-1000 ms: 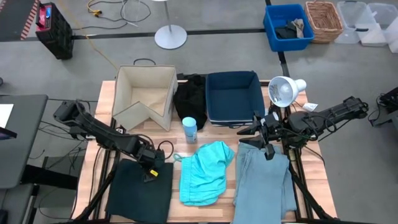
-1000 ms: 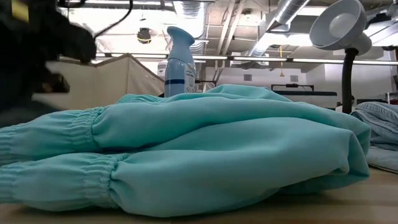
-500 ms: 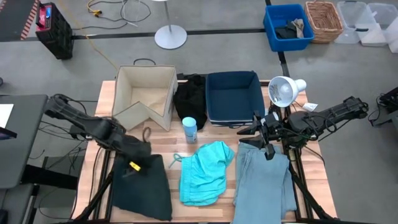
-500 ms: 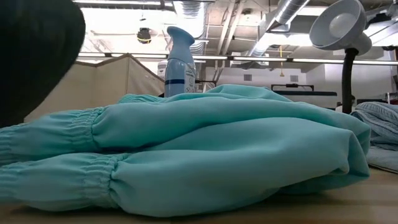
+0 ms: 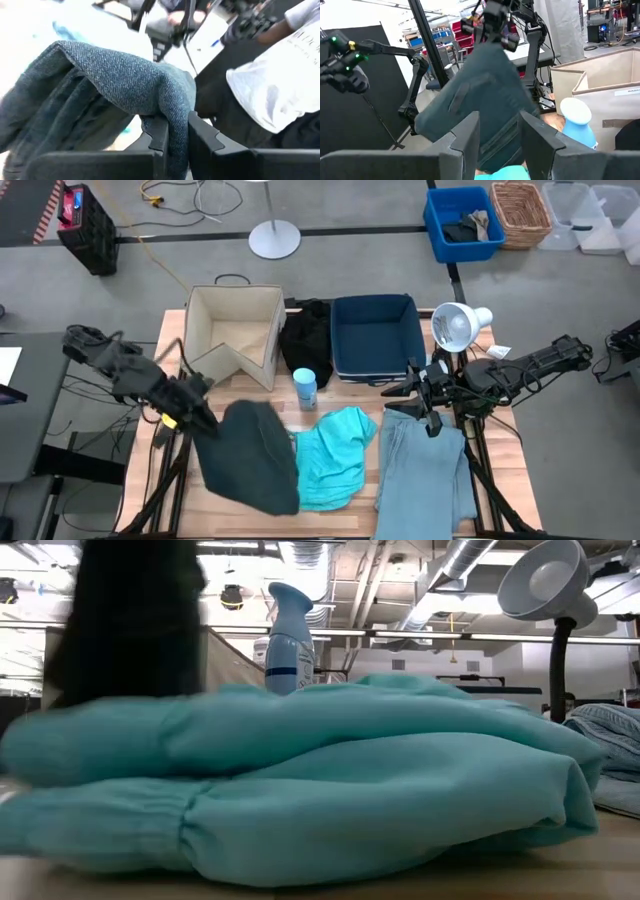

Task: Sort clothes
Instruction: Put the black pants into the laundry organizer

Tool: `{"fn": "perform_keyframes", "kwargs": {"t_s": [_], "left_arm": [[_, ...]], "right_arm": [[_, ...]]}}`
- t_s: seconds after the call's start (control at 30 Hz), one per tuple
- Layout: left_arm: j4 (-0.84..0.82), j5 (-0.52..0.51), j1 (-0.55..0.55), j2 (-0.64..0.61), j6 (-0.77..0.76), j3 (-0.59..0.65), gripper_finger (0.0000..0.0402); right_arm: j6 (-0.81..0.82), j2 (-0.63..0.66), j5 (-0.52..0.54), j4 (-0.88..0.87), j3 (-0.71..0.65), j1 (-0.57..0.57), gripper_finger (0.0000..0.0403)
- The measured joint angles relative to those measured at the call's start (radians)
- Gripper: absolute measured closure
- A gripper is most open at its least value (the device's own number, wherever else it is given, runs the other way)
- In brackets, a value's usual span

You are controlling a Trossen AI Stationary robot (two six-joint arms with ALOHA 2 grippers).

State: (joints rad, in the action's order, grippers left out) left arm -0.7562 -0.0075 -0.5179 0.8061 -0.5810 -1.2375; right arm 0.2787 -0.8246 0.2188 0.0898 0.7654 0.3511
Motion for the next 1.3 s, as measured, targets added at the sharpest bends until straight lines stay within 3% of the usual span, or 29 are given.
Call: {"fn": "perform_keyframes", "kwargs": {"t_s": [0.27,0.47,1.07,1.3], "left_arm": [[-0.001,-0.008,0.0,-0.003,0.137,-0.136,0.0367],[0.004,-0.088,0.0,-0.005,0.31,-0.239,0.0367],[0.099,-0.655,0.0,-0.004,0.81,-0.403,0.0369],[0.21,-0.964,0.0,-0.005,0.965,-0.418,0.0369]], "right_arm": [[0.0,0.0,0.0,0.0,0.0,0.0,0.0253],[-0.001,0.0,0.0,0.0,0.0,0.0,0.0253],[-0.018,0.0,0.0,0.0,0.0,0.0,0.0253],[-0.018,0.0,0.0,0.0,0.0,0.0,0.0253]]}}
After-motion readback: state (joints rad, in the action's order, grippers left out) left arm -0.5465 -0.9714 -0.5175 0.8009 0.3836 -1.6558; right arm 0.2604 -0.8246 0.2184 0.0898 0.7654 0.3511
